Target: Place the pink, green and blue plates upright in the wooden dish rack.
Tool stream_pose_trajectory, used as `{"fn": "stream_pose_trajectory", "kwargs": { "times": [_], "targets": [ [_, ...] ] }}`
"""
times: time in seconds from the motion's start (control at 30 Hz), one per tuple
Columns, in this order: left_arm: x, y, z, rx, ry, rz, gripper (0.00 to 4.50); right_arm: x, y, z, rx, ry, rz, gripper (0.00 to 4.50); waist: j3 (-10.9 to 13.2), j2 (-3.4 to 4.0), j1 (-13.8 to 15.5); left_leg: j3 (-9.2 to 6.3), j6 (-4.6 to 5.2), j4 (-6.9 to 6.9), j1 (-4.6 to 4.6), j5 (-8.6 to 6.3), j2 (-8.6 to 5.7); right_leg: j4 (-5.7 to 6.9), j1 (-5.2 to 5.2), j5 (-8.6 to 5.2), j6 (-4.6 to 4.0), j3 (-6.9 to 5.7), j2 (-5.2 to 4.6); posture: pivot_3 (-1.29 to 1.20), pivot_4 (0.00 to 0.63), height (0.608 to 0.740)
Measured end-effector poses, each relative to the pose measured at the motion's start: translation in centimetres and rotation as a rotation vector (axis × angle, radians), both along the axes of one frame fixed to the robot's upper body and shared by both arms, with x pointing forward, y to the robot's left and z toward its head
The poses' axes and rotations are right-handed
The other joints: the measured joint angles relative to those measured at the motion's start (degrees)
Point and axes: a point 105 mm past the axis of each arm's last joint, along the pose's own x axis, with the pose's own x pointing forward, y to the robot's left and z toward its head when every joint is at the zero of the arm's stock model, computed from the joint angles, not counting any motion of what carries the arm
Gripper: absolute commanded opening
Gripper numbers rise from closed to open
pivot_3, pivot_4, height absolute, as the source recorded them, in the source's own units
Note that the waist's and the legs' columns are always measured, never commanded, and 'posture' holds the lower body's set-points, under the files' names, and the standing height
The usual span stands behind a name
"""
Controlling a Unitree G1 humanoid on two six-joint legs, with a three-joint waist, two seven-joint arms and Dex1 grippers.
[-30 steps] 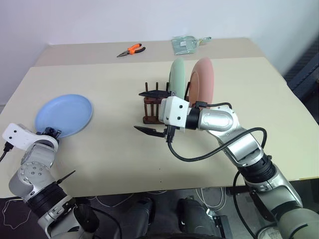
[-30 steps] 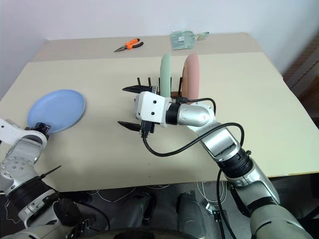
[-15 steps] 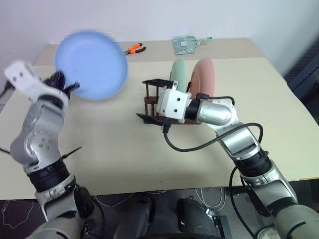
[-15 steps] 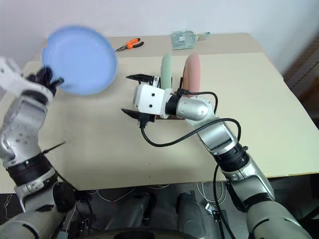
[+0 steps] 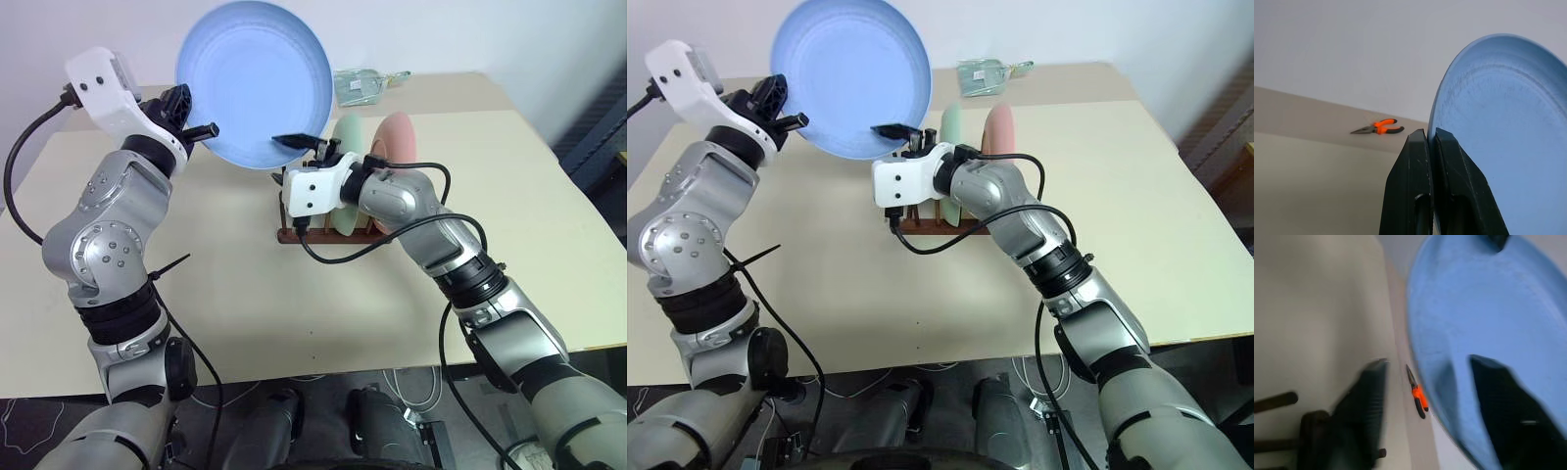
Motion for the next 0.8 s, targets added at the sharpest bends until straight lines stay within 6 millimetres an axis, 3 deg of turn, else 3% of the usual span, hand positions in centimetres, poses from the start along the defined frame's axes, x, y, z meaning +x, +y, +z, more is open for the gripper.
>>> {"fn": "stream_pose_trajectory", "kwargs": {
  "times": [0.07,0.17,0.3,0.43,0.53,0.57,0.6,0.67,0.73,0.8],
  "targets": [
    [-0.1,0.0,0.0,-0.001,0.0,-0.002,0.0,0.0,0.1,-0.3,-0.02,-0.008,0.002,0.03,0.0,0.0,-0.03,0.0,0.0,0.0,0.0,0.0,0.01,0.0,0.0,0.0,0.0,0.01,0.02,0.0,0.15,0.74],
    [-0.3,-0.2,0.3,-0.042,-0.021,-0.03,0.91,-0.2,0.5,-0.5,-0.04,-0.023,0.021,0.0,0.01,0.01,-0.03,0.0,-0.01,0.0,0.0,0.0,0.02,0.0,0.0,0.0,0.0,0.02,0.03,0.0,0.15,0.74],
    [-0.5,0.1,0.7,-0.122,-0.059,-0.043,2.92,-0.4,0.9,-0.3,-0.035,-0.045,0.031,0.0,0.01,0.01,-0.03,0.0,-0.02,0.0,0.0,0.01,0.03,0.0,0.0,0.01,-0.02,0.02,0.05,0.0,0.15,0.74],
    [-1.0,3.3,2.0,-0.139,-0.136,0.077,2.92,-0.6,1.1,-0.1,-0.022,-0.054,0.035,0.0,0.01,0.01,-0.34,0.0,-0.08,-0.04,0.0,0.05,0.09,0.0,-0.04,0.05,-0.09,0.05,0.11,0.0,0.15,0.74],
    [-2.1,7.9,2.7,-0.047,-0.194,0.265,2.92,-1.0,1.2,1.4,0.064,-0.054,0.051,0.0,0.01,0.02,-0.99,0.01,-0.12,-0.1,0.01,0.07,0.13,0.0,-0.08,0.08,-0.13,0.1,0.16,0.0,0.15,0.74],
    [-2.5,9.1,2.2,0.016,-0.187,0.316,2.92,-1.2,1.3,2.2,0.142,-0.024,0.061,0.0,-0.01,0.05,-1.11,0.02,-0.14,-0.16,0.04,0.08,0.14,0.01,-0.09,0.09,-0.14,0.19,0.18,0.0,0.15,0.74],
    [-2.8,10.7,0.4,0.098,-0.144,0.38,2.92,-1.7,1.1,3.8,0.301,0.038,0.087,0.0,0.0,0.09,-1.2,0.03,-0.16,-0.27,0.15,0.1,0.14,0.02,-0.11,0.1,-0.17,0.41,0.26,0.0,0.15,0.74],
    [-2.7,11.9,-2.8,0.196,-0.055,0.419,2.92,-3.0,0.9,6.0,0.506,0.141,0.158,0.0,0.0,0.09,-0.96,-0.02,-0.19,-0.28,0.15,0.11,0.24,-0.06,-0.09,0.13,-0.22,0.59,0.46,0.0,0.15,0.74],
    [-2.7,11.7,-6.9,0.335,0.043,0.384,2.92,-5.1,0.3,8.2,0.754,0.33,0.295,0.0,0.01,0.1,-0.67,-0.06,-0.19,-0.3,0.13,0.1,0.29,-0.14,-0.06,0.15,-0.25,0.85,0.6,0.0,0.15,0.74],
    [-2.8,10.1,-9.7,0.423,0.078,0.302,2.92,-6.7,0.0,8.8,0.899,0.528,0.406,0.0,0.01,0.1,-0.33,-0.17,-0.2,-0.28,0.14,0.09,0.29,-0.24,-0.01,0.19,-0.32,0.99,0.72,0.0,0.15,0.74]
  ]
}}
